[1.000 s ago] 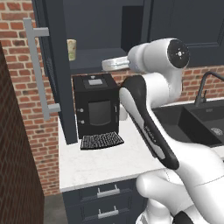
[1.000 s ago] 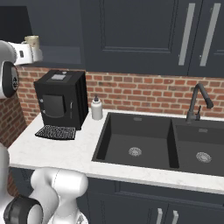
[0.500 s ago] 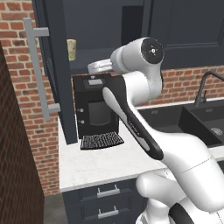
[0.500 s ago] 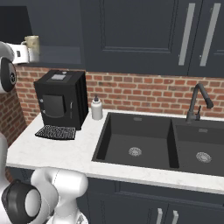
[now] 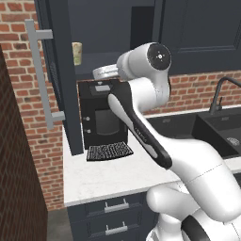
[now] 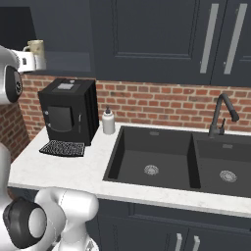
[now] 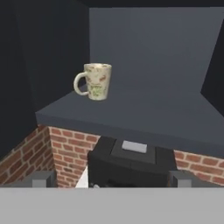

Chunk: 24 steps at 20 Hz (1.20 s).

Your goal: Gather all objects into one cabinet and sort the glasses and bowls to opposite sides.

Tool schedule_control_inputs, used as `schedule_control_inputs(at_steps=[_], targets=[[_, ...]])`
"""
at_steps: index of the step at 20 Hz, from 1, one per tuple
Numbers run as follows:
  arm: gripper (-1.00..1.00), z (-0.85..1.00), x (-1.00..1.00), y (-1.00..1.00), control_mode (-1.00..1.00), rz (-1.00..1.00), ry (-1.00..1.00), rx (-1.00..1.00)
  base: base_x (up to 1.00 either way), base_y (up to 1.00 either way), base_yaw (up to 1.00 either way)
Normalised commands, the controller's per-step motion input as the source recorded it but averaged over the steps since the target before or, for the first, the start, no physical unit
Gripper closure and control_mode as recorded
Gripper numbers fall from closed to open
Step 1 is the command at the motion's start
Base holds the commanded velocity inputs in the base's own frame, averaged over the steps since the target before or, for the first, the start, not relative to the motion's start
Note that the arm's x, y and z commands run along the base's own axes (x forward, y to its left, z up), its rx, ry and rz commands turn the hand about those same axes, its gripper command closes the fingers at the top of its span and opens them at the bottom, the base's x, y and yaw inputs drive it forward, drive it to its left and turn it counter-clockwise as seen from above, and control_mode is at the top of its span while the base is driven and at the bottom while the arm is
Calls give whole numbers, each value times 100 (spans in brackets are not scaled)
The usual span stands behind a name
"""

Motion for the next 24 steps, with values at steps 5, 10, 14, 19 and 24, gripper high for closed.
schedule_control_inputs(at_steps=[5, 10, 14, 19, 24], targets=[[-100, 0, 26, 0, -100, 0, 0, 0, 0, 0, 0], [-100, 0, 33, 0, -100, 0, 0, 0, 0, 0, 0], [-100, 0, 31, 3, -100, 0, 0, 0, 0, 0, 0], [-100, 0, 23, 18, -100, 0, 0, -1, 0, 0, 0], [-100, 0, 24, 23, -100, 0, 0, -1, 0, 0, 0]])
